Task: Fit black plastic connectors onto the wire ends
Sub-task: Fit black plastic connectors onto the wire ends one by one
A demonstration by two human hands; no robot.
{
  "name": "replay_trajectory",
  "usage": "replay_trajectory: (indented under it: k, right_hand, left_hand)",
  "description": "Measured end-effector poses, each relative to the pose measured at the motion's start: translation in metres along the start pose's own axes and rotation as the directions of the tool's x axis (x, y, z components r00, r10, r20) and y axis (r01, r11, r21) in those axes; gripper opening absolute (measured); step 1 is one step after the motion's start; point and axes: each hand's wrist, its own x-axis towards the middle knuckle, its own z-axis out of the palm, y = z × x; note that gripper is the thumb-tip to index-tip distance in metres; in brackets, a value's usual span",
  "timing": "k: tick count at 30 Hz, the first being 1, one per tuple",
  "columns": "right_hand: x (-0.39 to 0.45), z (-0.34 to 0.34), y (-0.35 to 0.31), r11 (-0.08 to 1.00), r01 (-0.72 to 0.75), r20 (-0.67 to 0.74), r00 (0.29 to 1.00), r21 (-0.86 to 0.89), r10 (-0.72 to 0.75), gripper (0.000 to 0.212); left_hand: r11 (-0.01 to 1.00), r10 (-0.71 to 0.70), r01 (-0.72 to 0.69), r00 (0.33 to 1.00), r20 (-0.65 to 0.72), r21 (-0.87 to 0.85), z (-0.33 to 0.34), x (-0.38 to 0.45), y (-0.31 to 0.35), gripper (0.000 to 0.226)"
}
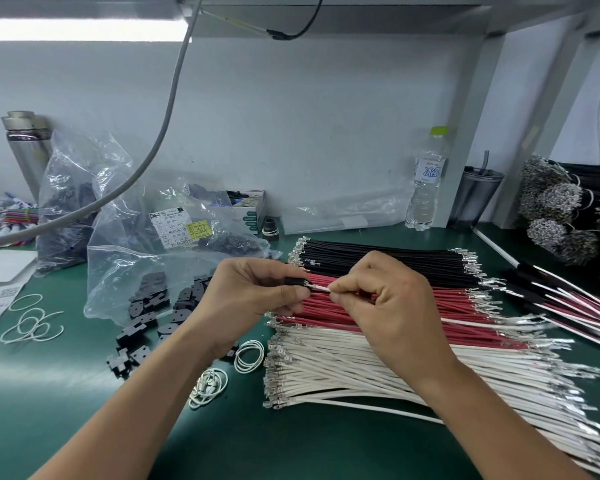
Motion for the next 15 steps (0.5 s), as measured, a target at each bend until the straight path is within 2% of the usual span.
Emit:
replay_trajectory:
  k: [2, 4, 7, 10, 12, 15]
  right_hand:
    - [0.0003, 0.0002, 0.001, 0.99, -0.081, 0.009, 0.997, 0.118, 0.08, 0.014]
    - [-0.0007, 0.0004, 0.0002, 0.985, -0.096, 0.028, 0.995, 0.14, 0.093, 0.014]
    - [-0.0023, -0.0002, -0.0012, 0.997, 0.055, 0.037, 0.998, -0.048, -0.054, 0.007]
    - [-0.0029, 0.0023, -0.0023, 0.974, 0.149, 0.06, 0.988, -0.169, -0.14, 0.003]
    - [-0.0026, 0.0049, -0.0022, 0.982, 0.126, 0.058, 0.991, -0.139, -0.119, 0.003]
    - [-0.0019, 0.0057, -0.0003, 0.999, 0.015, 0.031, 0.999, 0.033, -0.016, 0.009]
  left_hand:
    - [1.0, 0.009, -0.009, 1.0, 0.021, 0.006, -0.0011, -0.0004, -0.001, 0.032]
    - [1.0, 0.023, -0.024, 0.999, 0.024, 0.02, -0.0016, -0.0008, -0.0016, 0.027]
    - [0.996, 0.061, -0.061, 0.998, 0.009, 0.065, -0.0012, -0.0002, -0.0039, 0.023]
    - [0.972, 0.118, -0.111, 0.993, -0.018, 0.205, 0.0014, 0.0019, -0.0076, 0.019]
    - [0.96, 0.132, -0.126, 0.991, -0.006, 0.248, 0.0049, 0.002, -0.0095, 0.018]
    - [0.979, 0.106, -0.105, 0.994, 0.008, 0.175, 0.0046, 0.0008, -0.0094, 0.023]
